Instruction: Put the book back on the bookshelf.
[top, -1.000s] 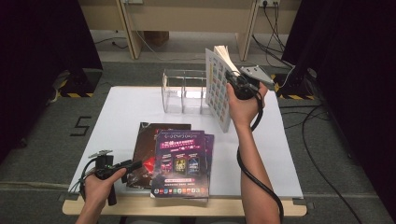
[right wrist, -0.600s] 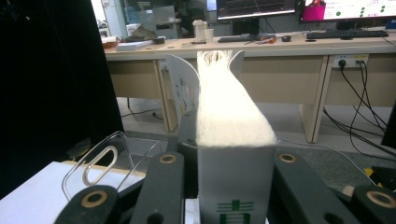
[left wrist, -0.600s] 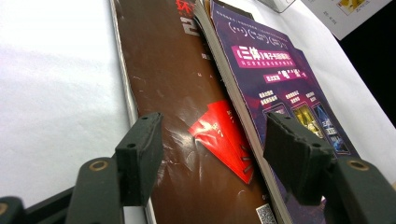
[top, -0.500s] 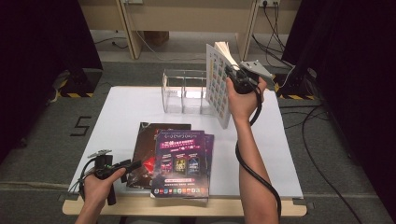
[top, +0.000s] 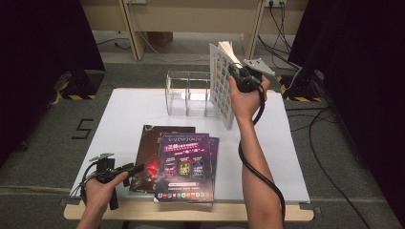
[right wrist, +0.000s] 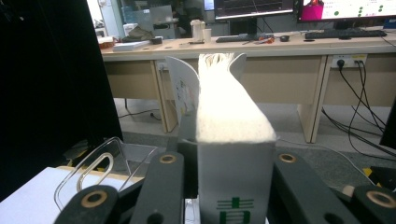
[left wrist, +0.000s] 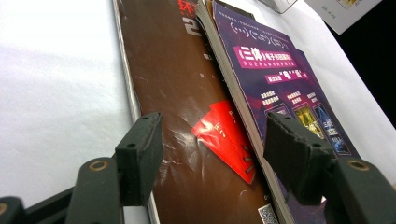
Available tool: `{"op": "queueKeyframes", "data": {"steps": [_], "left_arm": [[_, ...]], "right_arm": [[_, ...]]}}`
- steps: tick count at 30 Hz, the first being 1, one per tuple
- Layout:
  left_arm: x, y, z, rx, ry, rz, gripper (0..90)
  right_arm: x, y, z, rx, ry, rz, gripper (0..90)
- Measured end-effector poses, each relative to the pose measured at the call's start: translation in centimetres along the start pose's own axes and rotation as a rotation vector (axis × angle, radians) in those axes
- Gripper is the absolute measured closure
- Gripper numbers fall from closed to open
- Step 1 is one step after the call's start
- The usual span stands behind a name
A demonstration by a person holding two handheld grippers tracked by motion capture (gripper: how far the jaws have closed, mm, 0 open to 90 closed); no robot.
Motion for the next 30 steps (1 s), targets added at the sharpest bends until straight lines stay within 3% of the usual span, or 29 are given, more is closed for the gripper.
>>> {"op": "queueKeyframes", "data": {"steps": [30], "left_arm": [[0.0, 0.0, 0.0, 0.000, 0.003, 0.001, 36.8]], "right_arm": [[-0.4, -0.8, -1.4, 0.008, 0.004, -0.004, 74.4]]}}
Point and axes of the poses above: each handheld gripper's, and its own axes: z roughly backward along the jaws, y roughly out of its underside, x roughly to its left, the point moved 4 cm from there along -z, roughly forward along the jaws, and after that the axes turned 12 degrees about -y, right-handed, at the moved point
